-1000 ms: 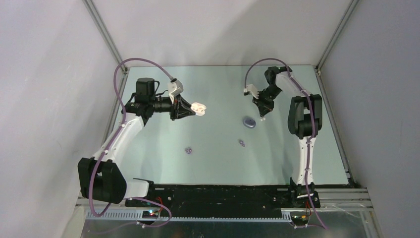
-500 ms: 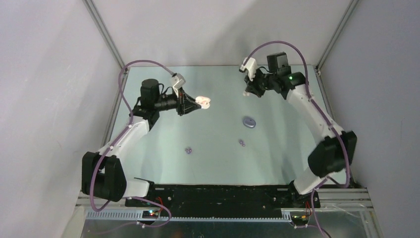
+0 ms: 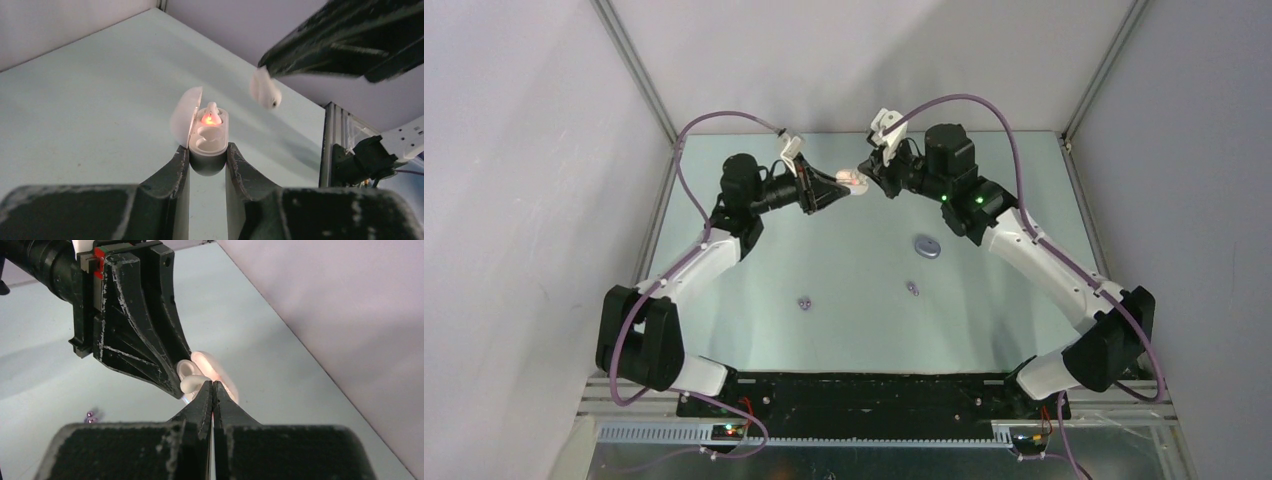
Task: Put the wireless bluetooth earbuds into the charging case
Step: Insert the left earbud into the left side groove of the charging case.
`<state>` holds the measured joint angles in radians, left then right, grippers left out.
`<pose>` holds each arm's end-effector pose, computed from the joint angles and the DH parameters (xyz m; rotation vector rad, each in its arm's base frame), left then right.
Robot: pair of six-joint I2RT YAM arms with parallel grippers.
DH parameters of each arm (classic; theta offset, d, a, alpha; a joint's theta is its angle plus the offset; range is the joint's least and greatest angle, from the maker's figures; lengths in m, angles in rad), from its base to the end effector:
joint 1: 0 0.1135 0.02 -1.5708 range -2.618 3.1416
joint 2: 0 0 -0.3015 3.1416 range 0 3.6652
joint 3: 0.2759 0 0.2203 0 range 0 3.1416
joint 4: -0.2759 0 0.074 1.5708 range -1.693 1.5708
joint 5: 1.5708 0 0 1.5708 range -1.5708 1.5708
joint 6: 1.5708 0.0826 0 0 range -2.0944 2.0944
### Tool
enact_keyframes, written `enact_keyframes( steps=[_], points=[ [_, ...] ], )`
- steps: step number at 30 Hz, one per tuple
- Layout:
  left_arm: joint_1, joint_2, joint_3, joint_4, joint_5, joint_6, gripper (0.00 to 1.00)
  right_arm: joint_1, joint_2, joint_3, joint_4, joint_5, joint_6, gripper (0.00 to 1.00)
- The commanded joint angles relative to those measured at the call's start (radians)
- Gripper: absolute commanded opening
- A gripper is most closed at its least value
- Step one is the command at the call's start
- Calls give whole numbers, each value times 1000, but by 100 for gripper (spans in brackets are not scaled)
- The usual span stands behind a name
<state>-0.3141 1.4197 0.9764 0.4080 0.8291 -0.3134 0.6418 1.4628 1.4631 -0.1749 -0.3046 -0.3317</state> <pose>0.2870 -0.1573 0.3703 0.6726 1.5819 -1.1336 0.2655 0.2293 0.4468 -1.0168 1.4400 0.4917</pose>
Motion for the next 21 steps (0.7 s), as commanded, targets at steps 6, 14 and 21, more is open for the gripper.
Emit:
enact_keyframes(
  steps=[6,14,21],
  points=[
    [-4,-49,10,147,5,-92,0,43,-33,-39,155,69,59,0],
    [-4,-54,7,167,12,-108,0,89,-46,-74,232,133,30,0],
    [-3,-60,3,172,20,-111,0,111,-36,-76,250,175,3,0]
  ],
)
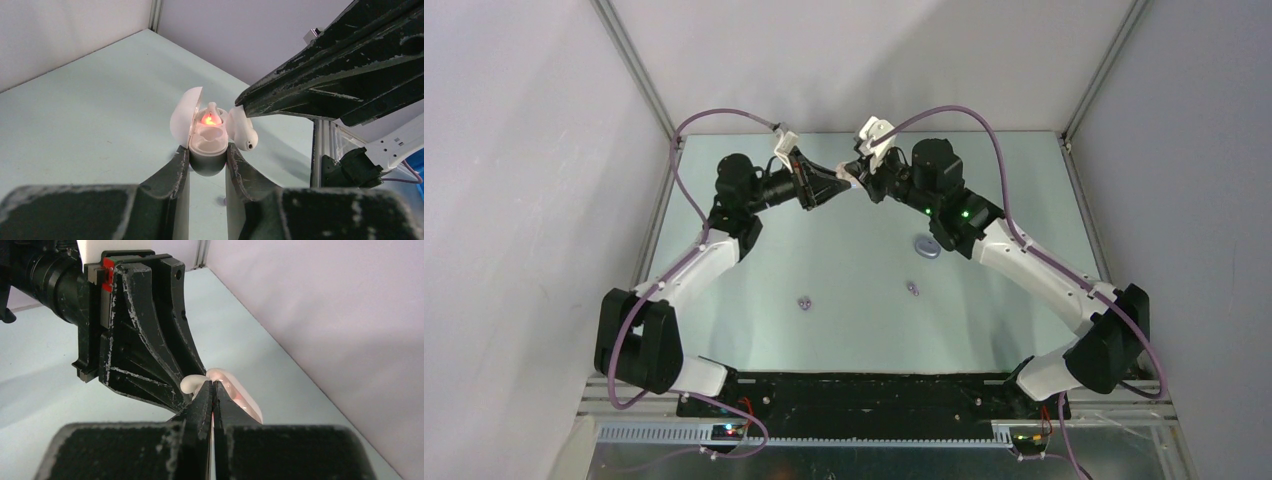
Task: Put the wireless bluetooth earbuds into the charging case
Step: Insert the left earbud into the left side groove of the charging case.
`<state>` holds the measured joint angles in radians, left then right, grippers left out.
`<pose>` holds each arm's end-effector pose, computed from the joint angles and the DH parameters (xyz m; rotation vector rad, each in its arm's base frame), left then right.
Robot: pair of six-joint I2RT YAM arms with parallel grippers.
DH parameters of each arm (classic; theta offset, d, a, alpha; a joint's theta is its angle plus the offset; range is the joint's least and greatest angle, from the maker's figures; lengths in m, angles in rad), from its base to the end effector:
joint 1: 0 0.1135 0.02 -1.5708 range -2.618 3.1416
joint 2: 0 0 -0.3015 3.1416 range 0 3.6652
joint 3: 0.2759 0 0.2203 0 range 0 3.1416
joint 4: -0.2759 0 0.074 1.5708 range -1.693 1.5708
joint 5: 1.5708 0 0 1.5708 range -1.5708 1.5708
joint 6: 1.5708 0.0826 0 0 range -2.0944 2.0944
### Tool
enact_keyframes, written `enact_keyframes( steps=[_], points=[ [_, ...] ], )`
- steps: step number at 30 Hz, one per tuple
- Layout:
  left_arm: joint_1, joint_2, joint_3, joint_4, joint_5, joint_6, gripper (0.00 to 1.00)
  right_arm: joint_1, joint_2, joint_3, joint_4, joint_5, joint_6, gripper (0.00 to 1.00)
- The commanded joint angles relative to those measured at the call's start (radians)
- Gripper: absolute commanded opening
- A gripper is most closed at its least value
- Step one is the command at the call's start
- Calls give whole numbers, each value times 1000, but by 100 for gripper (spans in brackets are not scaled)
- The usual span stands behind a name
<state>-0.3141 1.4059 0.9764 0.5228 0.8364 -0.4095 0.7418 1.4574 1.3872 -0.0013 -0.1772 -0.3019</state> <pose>0.2826 -0.1563 0.3893 0.6445 1.4982 -1.1789 0.2530 0.2516 0.4470 -0.9450 1.3685 0.4803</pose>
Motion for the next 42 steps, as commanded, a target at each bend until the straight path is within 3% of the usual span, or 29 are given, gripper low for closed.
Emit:
enact_keyframes(
  steps=[1,26,42],
  points=[
    [-4,-47,2,61,15,-15,0,13,-27,0,78,50,-36,0],
    [-4,-45,-5,93,16,-55,0,50,-7,-36,106,109,-150,0],
    [-2,-51,-17,90,-3,-64,0,96,3,-76,199,250,-231,0]
  ],
)
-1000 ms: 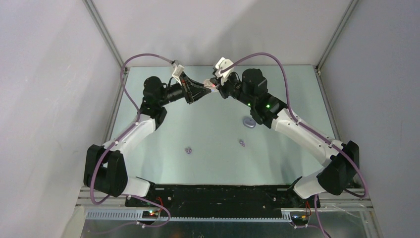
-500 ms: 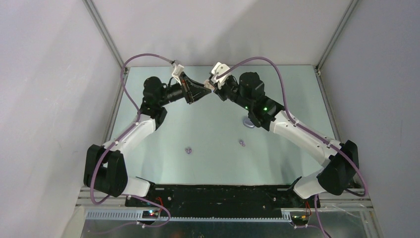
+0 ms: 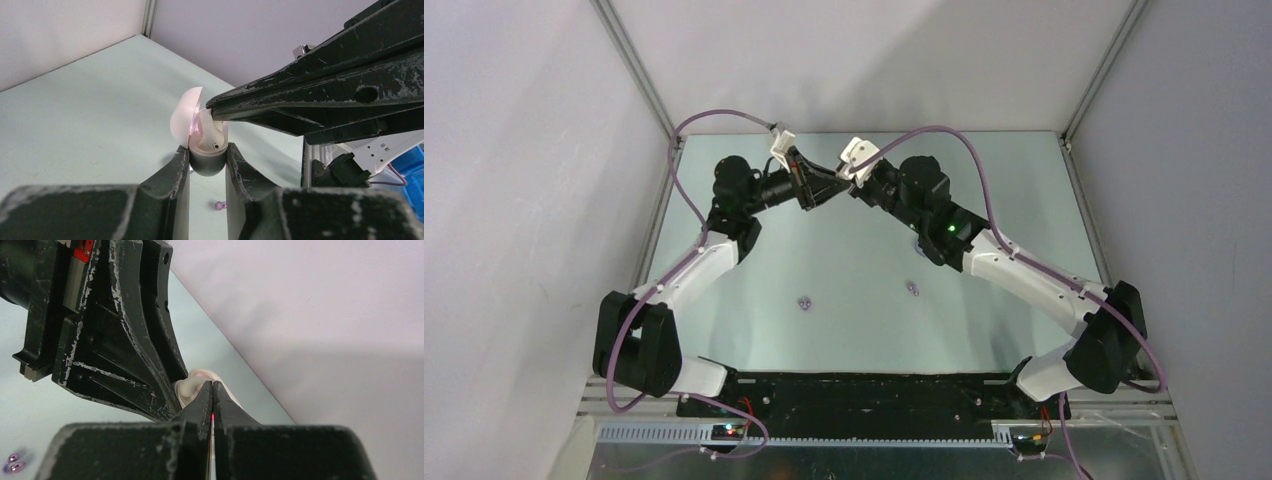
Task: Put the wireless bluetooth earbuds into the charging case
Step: Insert the left earbud into the left side groove of the charging case.
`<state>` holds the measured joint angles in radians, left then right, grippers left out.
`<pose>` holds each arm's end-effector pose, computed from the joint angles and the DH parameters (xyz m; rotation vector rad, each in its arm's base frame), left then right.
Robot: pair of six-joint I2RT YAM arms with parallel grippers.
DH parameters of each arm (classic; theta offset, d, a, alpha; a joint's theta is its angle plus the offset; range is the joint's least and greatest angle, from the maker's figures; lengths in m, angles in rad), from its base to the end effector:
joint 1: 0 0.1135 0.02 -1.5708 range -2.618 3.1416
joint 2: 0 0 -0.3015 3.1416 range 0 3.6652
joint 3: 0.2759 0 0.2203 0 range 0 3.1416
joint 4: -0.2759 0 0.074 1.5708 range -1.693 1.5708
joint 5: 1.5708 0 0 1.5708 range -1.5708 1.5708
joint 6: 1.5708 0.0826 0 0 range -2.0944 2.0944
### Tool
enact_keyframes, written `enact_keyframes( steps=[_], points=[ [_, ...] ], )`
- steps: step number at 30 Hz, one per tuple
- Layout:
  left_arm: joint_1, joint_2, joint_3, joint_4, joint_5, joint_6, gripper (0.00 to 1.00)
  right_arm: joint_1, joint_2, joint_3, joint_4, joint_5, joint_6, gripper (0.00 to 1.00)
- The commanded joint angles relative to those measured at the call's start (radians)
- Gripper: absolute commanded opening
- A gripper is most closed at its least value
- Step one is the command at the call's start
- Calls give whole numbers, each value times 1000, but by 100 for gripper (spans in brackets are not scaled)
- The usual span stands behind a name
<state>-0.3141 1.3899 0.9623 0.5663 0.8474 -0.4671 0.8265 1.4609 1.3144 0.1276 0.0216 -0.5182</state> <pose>0.2766 -0.1550 0.3946 0.6283 1.4789 -1.2192 0.2465 0.2650 0.4386 -0.9796 1.2576 0.2231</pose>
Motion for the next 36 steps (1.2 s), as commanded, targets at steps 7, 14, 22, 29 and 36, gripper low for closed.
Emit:
enact_keyframes(
  steps=[7,14,22,29,36],
  points=[
    [-2,-38,-1,34,-38,-7,0,22,0,-3,63,77,-14,0],
    [-2,-43,-1,33,-50,-13,0,25,5,-2,37,69,-24,0],
    [0,-46,-3,36,-73,-22,0,38,11,-3,19,60,-29,0],
    [-2,-44,-5,41,-84,-27,0,43,14,-2,10,67,-10,0],
    [-1,-41,-6,44,-75,-29,0,38,35,3,28,117,-5,0]
  ],
)
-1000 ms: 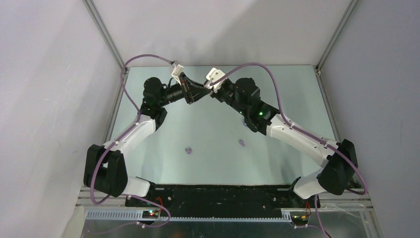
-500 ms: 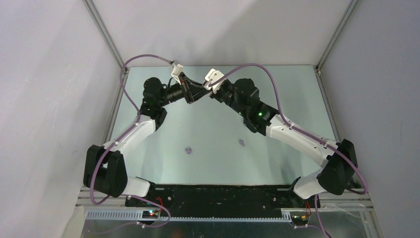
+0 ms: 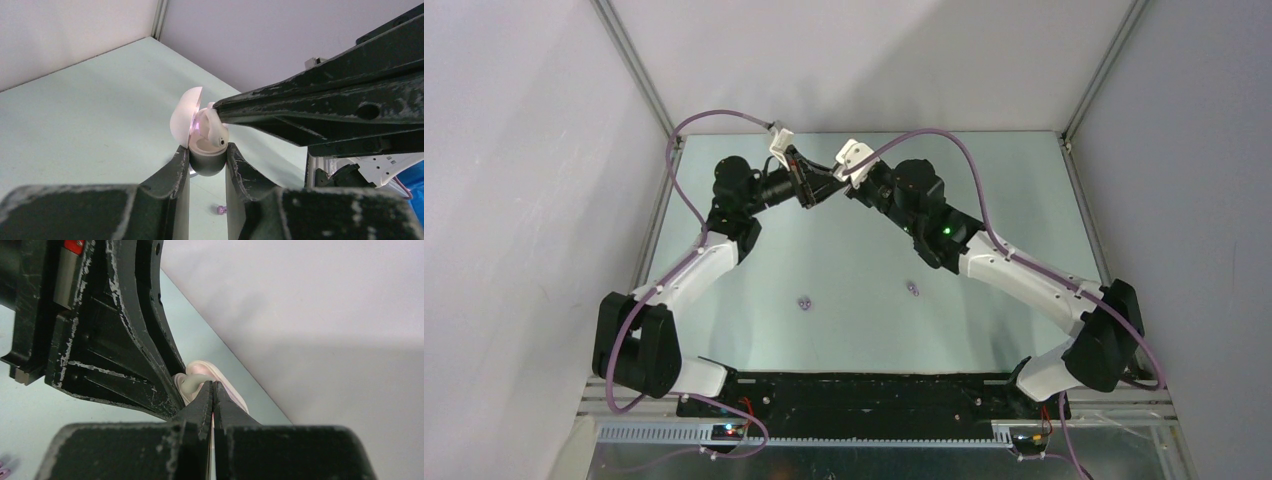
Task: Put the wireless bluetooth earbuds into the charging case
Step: Insert the left earbud into the left side groove of the charging case.
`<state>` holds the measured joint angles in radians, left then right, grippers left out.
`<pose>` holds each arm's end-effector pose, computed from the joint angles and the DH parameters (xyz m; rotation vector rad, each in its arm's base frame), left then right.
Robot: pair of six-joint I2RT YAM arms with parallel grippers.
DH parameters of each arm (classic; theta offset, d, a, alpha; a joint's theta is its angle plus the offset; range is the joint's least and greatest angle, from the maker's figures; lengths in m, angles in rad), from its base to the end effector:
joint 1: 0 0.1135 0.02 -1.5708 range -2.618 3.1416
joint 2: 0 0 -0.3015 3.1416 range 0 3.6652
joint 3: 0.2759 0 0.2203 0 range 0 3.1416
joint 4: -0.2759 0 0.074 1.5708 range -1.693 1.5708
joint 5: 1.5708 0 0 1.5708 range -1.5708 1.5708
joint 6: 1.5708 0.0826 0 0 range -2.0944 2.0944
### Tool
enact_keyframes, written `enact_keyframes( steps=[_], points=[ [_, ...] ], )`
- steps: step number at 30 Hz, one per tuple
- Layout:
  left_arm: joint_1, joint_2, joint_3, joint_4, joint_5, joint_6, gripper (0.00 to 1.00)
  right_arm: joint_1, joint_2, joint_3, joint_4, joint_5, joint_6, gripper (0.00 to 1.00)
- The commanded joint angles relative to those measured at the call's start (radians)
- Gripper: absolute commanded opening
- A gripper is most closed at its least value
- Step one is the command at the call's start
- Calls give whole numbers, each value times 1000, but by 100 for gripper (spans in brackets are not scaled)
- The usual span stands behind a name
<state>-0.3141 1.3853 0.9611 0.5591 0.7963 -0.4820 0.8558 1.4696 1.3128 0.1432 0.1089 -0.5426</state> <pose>0.2793 -0.1528 0.3950 0.5706 1.4939 -1.1980 0.2457 0.2693 0.4375 -0.9544 1.2673 0.1584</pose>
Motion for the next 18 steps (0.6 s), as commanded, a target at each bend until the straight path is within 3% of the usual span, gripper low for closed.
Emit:
enact_keyframes(
  steps=[1,18],
  points=[
    [-1,-37,-6,51,-24,-15,0,7,28,7,13,31,20,0],
    [-1,-38,4,-4,-61,19,0,1,31,34,-21,-25,75,0]
  ],
)
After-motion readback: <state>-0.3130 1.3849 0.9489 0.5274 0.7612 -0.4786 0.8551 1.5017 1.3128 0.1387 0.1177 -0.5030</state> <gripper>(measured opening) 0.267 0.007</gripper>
